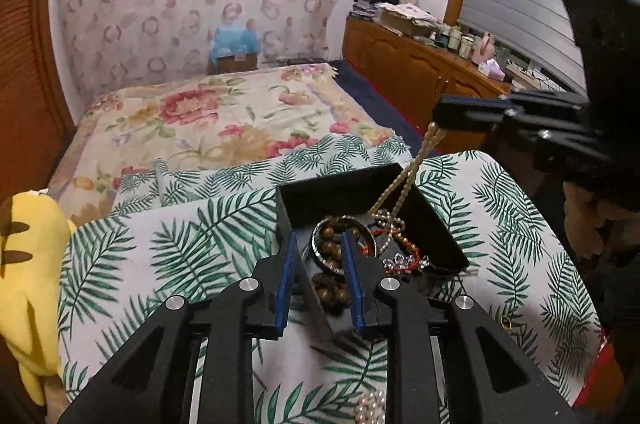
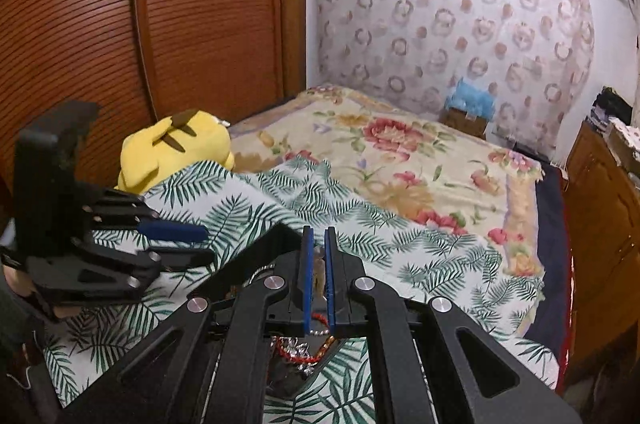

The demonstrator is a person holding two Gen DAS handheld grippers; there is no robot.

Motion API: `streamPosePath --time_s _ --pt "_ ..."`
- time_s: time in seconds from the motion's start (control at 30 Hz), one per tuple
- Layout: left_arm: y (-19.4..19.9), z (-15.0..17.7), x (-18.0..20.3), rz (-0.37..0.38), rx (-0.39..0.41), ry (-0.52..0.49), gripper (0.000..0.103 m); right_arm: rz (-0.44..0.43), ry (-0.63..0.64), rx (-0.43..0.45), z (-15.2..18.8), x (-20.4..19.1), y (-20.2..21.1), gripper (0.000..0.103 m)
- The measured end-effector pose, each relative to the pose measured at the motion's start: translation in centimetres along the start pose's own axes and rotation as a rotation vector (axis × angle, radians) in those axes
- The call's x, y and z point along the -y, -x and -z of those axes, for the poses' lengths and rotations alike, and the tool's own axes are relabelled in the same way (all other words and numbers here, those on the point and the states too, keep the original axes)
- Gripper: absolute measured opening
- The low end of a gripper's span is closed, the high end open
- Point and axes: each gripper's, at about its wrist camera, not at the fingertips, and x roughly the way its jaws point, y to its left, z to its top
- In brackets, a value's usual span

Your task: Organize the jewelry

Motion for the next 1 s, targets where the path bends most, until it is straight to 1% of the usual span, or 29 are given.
streamPosePath --time_s 0.13,0.27,0.37,0.4,0.43,0.47,0.5,0.57,0.67,0.8,0.9,1.0 --pt "0.8 0.6 -0.3 -0.014 0.008 0.006 0.022 -0.007 -0.011 -0.01 0.9 -0.2 -0.3 0.007" --pt "1.2 1.3 -0.4 -0.02 0.011 0.016 0.028 -0.008 -0.018 -0.015 1.6 -0.3 -0.4 0.007" --pt "1.3 1.7 -0.5 -0.023 0.008 0.021 0.029 -0.004 -0.031 -0.014 2.0 -0.2 -0.2 0.009" --pt "1.3 1.9 -0.5 -0.024 0.007 0.024 0.03 -0.002 -0.035 -0.011 2.2 -0.2 0.0 0.016" --pt "1.4 2.1 -0.5 -0.026 0.007 0.027 0.031 0.0 -0.037 -0.011 2.2 -0.1 0.1 0.028" --pt "1.4 2.2 -0.6 -0.027 0.008 0.028 0.037 0.002 -0.042 -0.007 2.3 0.0 0.3 0.032" --pt "1.5 2.4 -0.6 -0.03 0.011 0.031 0.042 0.003 -0.044 -0.004 2.5 -0.1 0.5 0.033" --pt "1.7 2.7 -0.6 -0.034 0.013 0.035 0.047 0.011 -0.048 0.003 3.0 -0.3 1.2 0.033" --pt "2.3 3.6 -0.6 -0.04 0.02 0.04 0.06 0.012 -0.058 0.017 4.1 -0.7 2.6 0.033" --pt "2.8 5.3 -1.0 -0.031 0.009 0.062 0.069 0.011 -0.068 0.013 6.3 -1.7 4.3 0.033" --pt "3.0 6.7 -1.1 -0.031 -0.009 0.067 0.069 0.012 -0.076 -0.004 8.1 -2.4 5.1 0.033" --pt "3.0 8.0 -1.1 -0.026 -0.028 0.075 0.069 -0.006 -0.094 -0.029 9.9 -3.1 5.3 0.033"
